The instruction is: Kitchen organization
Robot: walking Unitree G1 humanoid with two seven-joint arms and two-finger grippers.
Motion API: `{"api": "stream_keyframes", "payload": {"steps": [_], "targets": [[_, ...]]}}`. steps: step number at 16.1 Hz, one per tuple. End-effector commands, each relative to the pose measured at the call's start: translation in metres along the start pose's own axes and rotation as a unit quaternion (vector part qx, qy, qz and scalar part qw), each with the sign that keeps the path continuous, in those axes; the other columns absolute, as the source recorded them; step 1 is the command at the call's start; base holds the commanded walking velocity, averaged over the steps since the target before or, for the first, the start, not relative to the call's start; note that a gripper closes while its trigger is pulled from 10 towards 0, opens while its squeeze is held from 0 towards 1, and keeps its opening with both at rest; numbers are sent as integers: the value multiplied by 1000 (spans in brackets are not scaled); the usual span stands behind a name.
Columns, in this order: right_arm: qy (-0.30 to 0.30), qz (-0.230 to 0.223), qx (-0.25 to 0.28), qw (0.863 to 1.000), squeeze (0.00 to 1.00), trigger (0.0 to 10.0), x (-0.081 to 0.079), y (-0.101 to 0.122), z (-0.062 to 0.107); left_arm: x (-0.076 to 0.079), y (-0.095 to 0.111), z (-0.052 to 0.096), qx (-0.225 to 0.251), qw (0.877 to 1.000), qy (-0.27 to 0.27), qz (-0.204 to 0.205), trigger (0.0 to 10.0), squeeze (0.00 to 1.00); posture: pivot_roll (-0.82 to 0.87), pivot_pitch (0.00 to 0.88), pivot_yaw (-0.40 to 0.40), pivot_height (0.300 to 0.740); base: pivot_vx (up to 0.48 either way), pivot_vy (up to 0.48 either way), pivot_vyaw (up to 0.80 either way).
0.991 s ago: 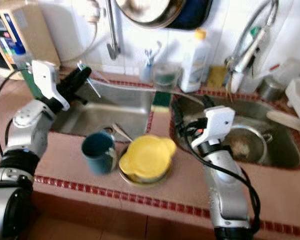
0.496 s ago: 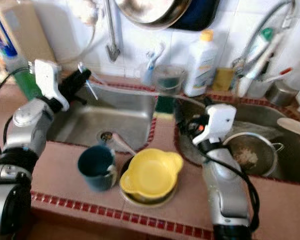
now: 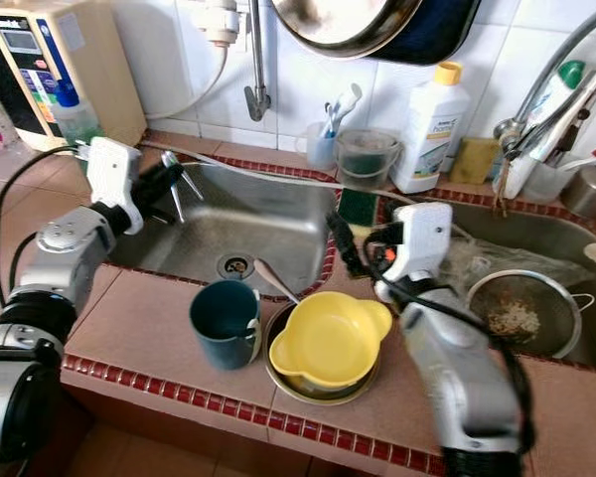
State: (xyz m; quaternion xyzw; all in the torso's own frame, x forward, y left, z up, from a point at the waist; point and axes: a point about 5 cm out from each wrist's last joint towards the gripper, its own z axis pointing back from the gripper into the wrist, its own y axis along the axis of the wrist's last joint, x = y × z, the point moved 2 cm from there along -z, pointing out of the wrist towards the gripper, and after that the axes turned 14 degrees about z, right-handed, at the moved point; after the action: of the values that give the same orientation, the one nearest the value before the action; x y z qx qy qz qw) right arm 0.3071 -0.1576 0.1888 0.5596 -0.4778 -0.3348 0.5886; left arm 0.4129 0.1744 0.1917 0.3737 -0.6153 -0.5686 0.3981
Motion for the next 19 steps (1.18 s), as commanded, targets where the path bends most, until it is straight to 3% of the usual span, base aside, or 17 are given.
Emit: {"api": "stream_keyframes", "payload": {"steps": [1, 5, 11, 19], "targets": [[4, 11, 3, 1000, 0, 10000, 4, 7, 6, 5, 5, -6, 1, 1000, -4, -13, 10000, 0, -240, 59, 42, 740, 0, 0, 0], [47, 37, -2, 998, 0, 10000, 2, 6, 23, 15, 2, -13, -8, 1000, -13, -16, 10000, 0, -265, 84, 52, 740, 0, 0, 0], [154, 18, 0, 988, 0, 10000, -23, 17, 54, 33, -16, -21, -49, 998, -27, -22, 10000, 0, -308, 135, 73, 740, 0, 0, 0], [160, 6, 1, 987, 0, 10000, -24, 25, 64, 33, -26, -22, -86, 996, -7, -28, 10000, 0, -326, 151, 88, 740, 0, 0, 0]]}}
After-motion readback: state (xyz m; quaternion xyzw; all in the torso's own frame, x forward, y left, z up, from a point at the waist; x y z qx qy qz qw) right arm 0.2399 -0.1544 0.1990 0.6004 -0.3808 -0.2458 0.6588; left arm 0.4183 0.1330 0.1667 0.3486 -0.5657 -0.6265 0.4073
